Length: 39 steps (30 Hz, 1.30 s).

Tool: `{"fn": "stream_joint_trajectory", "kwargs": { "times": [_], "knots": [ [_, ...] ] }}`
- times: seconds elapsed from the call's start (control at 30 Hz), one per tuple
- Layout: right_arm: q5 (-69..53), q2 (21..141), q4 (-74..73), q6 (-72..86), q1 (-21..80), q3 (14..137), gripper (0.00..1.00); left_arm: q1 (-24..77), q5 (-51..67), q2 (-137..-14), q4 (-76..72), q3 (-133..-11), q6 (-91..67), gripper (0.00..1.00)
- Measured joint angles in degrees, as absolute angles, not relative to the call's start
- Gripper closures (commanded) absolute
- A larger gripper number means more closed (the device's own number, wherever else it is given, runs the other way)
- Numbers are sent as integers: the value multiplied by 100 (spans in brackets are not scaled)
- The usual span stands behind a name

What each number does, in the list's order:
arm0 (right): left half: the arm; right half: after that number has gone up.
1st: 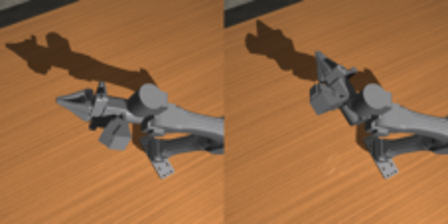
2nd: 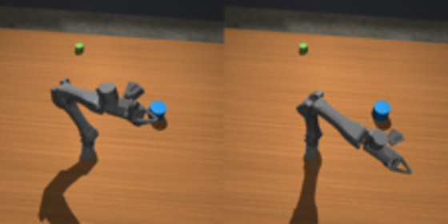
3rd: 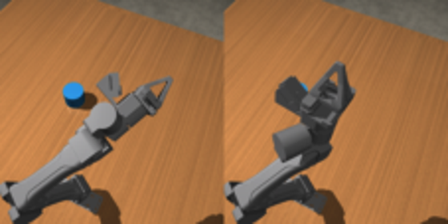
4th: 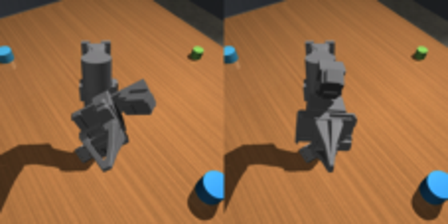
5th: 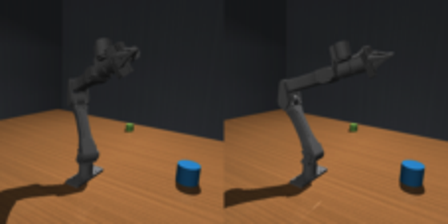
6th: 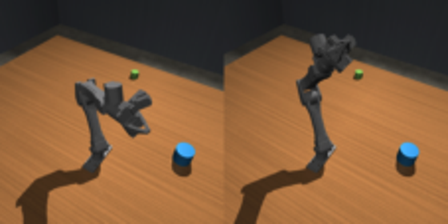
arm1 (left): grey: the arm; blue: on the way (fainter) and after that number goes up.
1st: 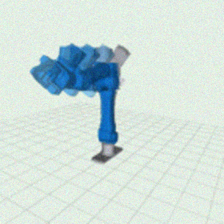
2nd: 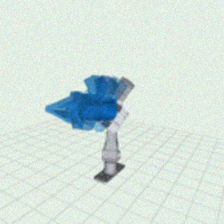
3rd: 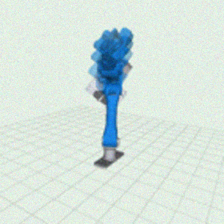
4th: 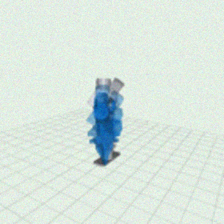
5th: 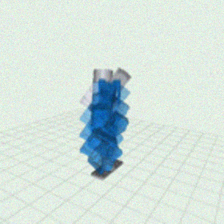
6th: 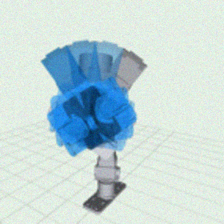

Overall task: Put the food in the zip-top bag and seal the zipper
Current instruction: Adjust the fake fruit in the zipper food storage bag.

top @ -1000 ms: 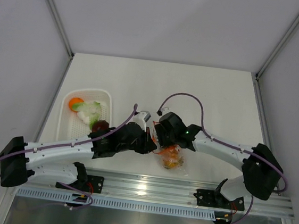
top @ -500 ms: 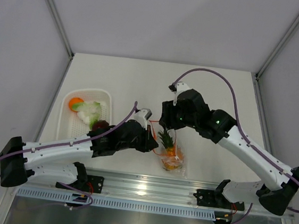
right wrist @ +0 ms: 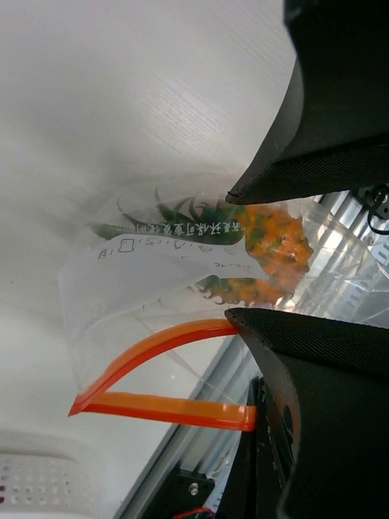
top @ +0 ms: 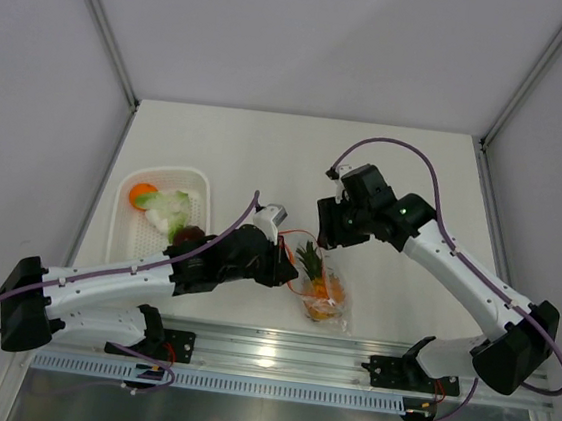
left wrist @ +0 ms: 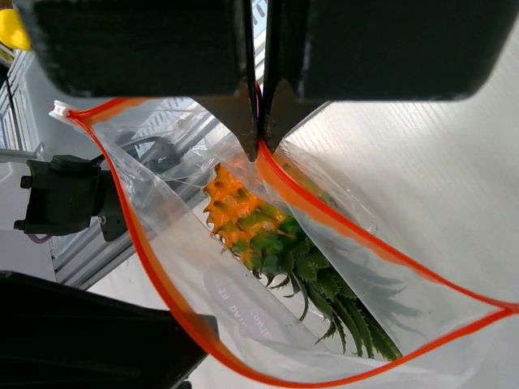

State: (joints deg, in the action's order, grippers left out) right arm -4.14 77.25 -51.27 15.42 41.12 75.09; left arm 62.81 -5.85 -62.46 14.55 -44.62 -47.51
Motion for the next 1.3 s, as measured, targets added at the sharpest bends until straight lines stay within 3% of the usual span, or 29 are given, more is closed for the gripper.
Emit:
{"fn": "stream_joint_trajectory", "kwargs": {
  "times": [0.93, 1.3],
  "knots": [
    [-792, 7572, -4681, 1326, 4431, 7644, 43, 6281, -580, -6246, 1481, -4480, -4748, 99],
    [-530, 7446, -4703, 1347, 4641, 7190, 48, 6281, -580, -6246, 1610, -4574, -4746, 100]
  ]
}}
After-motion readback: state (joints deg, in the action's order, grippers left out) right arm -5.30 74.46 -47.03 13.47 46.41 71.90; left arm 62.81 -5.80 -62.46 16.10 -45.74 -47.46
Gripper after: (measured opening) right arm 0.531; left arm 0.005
